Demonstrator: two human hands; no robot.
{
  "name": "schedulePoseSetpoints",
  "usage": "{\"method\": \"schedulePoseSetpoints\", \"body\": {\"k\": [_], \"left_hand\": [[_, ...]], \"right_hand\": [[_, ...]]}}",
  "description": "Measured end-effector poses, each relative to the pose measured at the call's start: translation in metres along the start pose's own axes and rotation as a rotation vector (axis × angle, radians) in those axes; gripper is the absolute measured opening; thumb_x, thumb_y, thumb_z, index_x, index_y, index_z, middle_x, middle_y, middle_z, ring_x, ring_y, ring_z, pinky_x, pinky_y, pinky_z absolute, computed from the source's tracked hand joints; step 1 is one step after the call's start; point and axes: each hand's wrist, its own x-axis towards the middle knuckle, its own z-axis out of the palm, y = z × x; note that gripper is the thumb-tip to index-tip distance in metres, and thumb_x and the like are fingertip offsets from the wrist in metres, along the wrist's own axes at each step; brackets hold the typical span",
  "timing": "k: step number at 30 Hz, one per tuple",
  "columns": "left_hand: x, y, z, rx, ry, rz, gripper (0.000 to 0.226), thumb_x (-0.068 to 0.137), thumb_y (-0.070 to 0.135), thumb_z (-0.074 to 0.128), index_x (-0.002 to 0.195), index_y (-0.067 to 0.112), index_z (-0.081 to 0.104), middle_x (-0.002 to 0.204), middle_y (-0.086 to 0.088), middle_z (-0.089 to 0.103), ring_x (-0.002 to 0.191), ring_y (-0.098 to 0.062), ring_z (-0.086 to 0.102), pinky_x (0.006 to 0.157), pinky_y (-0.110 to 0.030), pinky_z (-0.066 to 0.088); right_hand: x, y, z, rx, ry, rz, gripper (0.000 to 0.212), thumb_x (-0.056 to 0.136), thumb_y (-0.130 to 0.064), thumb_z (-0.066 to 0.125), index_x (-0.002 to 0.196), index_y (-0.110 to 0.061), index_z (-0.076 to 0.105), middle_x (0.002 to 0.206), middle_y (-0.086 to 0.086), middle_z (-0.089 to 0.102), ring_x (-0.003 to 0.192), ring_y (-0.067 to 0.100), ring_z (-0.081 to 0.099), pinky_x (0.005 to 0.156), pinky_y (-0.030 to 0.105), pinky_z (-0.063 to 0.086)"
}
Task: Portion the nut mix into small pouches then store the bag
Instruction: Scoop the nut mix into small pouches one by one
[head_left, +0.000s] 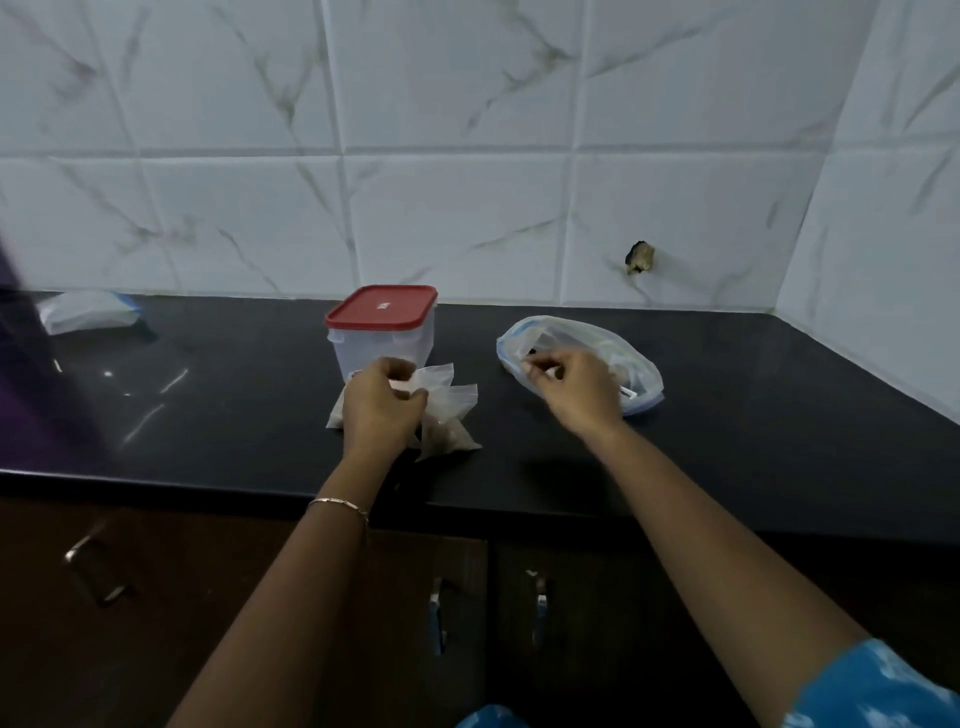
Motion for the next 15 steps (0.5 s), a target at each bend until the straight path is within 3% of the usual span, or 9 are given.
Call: {"method": "schedulePoseSetpoints", "body": {"k": [3,6,9,11,13,15], "left_hand": [[-0.004,0.019,0.016,0.139,0.138,0.184,0.041,0.083,0.013,0.069,0.122,0.013,0.055,0.127,-0.009,0.053,0.116,-0.025,0.047,0.093,-0.029,0.038],[-0.011,0.044,0.042,0.023,0.158,0.391,0.034,0.084,0.005,0.062,0.117,0.012,0.056,0.126,-0.009,0.047,0.112,-0.025,0.047,0.09,-0.027,0.039],[-0.016,0.059,0.077,-0.076,-0.048,0.434,0.027,0.084,0.001,0.058,0.109,0.012,0.06,0.12,-0.003,0.044,0.102,-0.022,0.057,0.092,-0.036,0.05],[-0.021,0.063,0.098,-0.015,-0.245,0.385,0.032,0.087,0.007,0.06,0.119,0.011,0.056,0.129,-0.006,0.041,0.112,-0.026,0.055,0.1,-0.03,0.044],[-0.023,0.06,0.116,0.106,-0.447,0.389,0.058,0.089,0.015,0.062,0.141,0.011,0.037,0.15,-0.012,0.026,0.135,-0.03,0.037,0.109,-0.028,0.028],[-0.023,0.052,0.125,0.221,-0.563,0.387,0.076,0.091,0.025,0.061,0.151,0.012,0.016,0.16,-0.013,0.005,0.147,-0.03,0.015,0.116,-0.032,0.015]], "right_hand": [[0.016,0.032,-0.033,-0.168,0.145,0.031,0.014,0.089,-0.025,0.063,0.098,-0.026,0.074,0.1,-0.004,0.073,0.097,0.021,0.064,0.089,0.037,0.049],[0.022,0.065,-0.053,-0.404,0.111,0.058,0.02,0.089,-0.023,0.061,0.106,-0.028,0.072,0.109,0.0,0.069,0.107,0.026,0.057,0.092,0.037,0.044],[0.022,0.084,-0.054,-0.601,0.013,0.06,0.026,0.094,-0.029,0.053,0.113,-0.024,0.071,0.113,0.004,0.064,0.11,0.028,0.053,0.09,0.038,0.039],[0.022,0.087,-0.051,-0.669,-0.001,0.048,0.029,0.097,-0.034,0.048,0.113,-0.024,0.07,0.113,0.003,0.062,0.11,0.027,0.052,0.089,0.038,0.037],[0.022,0.089,-0.049,-0.724,-0.021,0.03,0.031,0.097,-0.04,0.048,0.115,-0.025,0.068,0.115,0.003,0.06,0.113,0.026,0.05,0.091,0.04,0.035],[0.023,0.089,-0.047,-0.743,-0.046,0.032,0.031,0.096,-0.042,0.05,0.115,-0.026,0.067,0.118,0.002,0.058,0.115,0.025,0.049,0.093,0.04,0.033]]}}
